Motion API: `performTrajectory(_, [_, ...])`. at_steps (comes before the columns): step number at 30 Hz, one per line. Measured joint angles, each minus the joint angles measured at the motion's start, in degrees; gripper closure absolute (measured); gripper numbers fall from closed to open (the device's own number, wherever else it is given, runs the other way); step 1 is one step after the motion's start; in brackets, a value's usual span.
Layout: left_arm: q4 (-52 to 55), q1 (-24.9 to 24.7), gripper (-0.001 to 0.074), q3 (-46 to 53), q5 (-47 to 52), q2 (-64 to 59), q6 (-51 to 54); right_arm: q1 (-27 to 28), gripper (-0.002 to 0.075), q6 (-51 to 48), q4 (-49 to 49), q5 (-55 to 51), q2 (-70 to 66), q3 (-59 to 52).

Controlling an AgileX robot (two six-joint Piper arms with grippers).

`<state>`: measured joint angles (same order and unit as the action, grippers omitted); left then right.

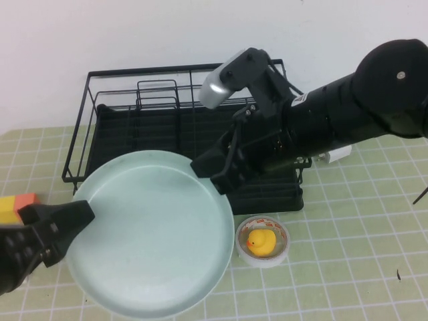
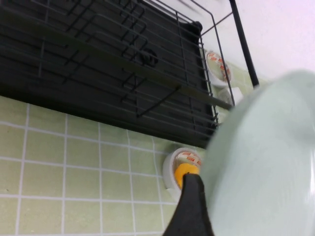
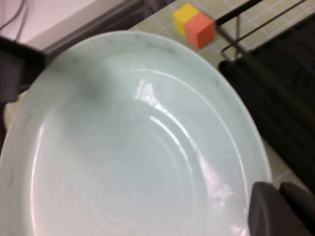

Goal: Place plate on rack
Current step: Hand over the plate

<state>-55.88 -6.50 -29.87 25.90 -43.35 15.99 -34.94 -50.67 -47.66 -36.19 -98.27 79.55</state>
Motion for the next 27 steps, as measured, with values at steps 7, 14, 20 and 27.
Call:
performTrajectory(7, [0.2,0.0,0.0226,0.0,0.8,0.0,3.2,2.0,0.0715,-0.1,-2.0,0.6,0.0,0.0])
performTrajectory(14, [0.2,0.0,0.0236,0.0,0.8,-0.4,6.4,2.1,0.0717,-9.8,-14.8,-4.1,0.0,0.0])
performTrajectory(20, [-0.3,0.0,0.0465,0.0,1.5,-2.5,10.9,2.1,0.0714,-18.1,-20.7,-4.7,0.0,0.0])
performTrajectory(27, [-10.1,-0.1,0.0633,0.0,-1.0,-2.9,37.6,2.7,0.0524,-21.6,-19.6,-2.3,0.0,-0.3])
